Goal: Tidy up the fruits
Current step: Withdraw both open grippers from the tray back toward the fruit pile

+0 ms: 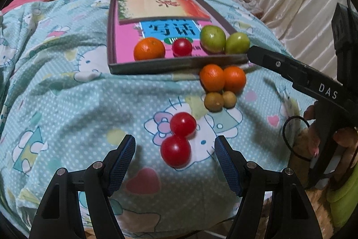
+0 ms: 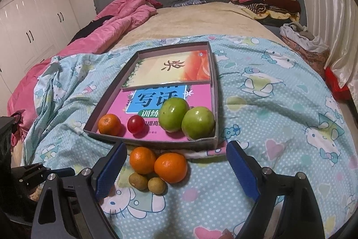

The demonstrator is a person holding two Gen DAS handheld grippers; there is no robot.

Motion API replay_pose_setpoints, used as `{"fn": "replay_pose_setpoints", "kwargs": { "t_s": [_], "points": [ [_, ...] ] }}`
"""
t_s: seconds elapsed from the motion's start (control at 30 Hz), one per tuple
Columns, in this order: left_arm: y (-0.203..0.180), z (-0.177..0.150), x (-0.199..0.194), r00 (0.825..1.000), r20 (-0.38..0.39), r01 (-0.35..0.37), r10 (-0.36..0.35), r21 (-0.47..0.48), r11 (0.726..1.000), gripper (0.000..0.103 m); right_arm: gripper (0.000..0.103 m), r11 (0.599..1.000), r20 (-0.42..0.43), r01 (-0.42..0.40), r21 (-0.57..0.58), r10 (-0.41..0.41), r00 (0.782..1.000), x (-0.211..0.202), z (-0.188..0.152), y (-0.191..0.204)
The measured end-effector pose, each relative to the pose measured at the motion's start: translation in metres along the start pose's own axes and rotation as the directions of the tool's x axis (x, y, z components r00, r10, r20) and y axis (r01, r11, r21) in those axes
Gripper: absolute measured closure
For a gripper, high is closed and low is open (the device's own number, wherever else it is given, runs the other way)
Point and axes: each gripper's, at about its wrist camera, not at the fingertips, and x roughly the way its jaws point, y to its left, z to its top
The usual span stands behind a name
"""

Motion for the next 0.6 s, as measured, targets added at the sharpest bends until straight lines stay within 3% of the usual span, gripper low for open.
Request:
{"fn": "replay_pose_setpoints", "kwargs": {
  "t_s": [0.37, 0.47, 0.6],
  "points": [
    [-0.003, -0.005, 0.008, 0.999, -0.036, 0.002, -0.002, 0.010, 1.000, 0.028, 0.013, 0.999, -0.075, 0.038, 0.008, -0.037, 0.997, 0.013, -0.007, -0.004],
    [-0.002, -0.005, 0.010, 0.999, -0.042, 0.005, -0.005, 0.009, 1.000, 0.038, 0.013, 0.999, -0.092, 0.046, 0.005, -0.045, 0.995, 0.017, -0.008, -0.005],
    [-0.001, -0.003, 0.013, 0.999, -0.051, 0.019, -0.019, 0.001, 1.000, 0.044, 0.013, 0.999, -0.129, 0.051, 0.010, -0.049, 0.990, 0.024, -0.011, -0.008]
  ]
}}
